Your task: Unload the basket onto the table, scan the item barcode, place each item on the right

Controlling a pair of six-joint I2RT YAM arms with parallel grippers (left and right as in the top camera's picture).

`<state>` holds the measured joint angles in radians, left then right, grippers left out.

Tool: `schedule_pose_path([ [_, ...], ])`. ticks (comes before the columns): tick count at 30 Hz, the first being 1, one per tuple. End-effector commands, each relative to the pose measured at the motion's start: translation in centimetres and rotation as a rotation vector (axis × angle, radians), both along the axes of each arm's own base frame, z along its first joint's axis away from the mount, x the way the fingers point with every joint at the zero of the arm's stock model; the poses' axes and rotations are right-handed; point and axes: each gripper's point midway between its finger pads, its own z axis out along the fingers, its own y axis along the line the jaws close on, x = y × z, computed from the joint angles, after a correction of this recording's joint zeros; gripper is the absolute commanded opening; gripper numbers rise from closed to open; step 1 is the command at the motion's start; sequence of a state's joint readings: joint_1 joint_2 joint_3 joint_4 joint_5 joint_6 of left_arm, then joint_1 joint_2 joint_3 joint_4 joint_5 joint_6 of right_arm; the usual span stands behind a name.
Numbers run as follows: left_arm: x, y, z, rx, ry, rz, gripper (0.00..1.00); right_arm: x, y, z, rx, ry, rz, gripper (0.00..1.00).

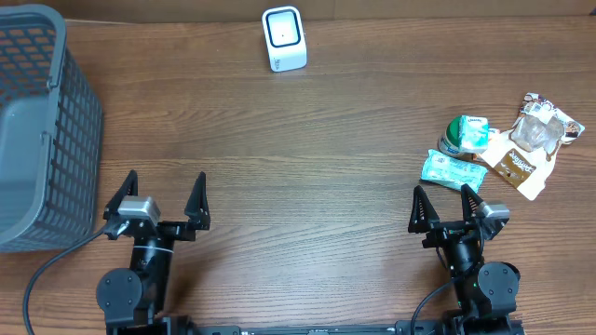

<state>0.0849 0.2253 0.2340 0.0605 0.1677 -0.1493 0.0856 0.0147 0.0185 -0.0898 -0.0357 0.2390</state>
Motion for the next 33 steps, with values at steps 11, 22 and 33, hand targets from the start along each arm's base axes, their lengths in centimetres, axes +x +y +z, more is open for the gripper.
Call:
schedule_pose_path([
  [11,-0.2,-0.1,-6.1,0.020,0.004,0.012,1.00,0.0,-0.1,-0.1,-0.001,-0.008,-0.008,1.00],
  [22,-0.6,0.0,-9.4,0.013,0.136,0.024,0.99,0.0,-0.1,-0.1,-0.001,-0.008,-0.008,1.00],
  [33,-0.6,0.1,-9.4,0.013,0.137,0.028,1.00,0.0,-0.1,-0.1,-0.001,-0.008,-0.008,1.00],
])
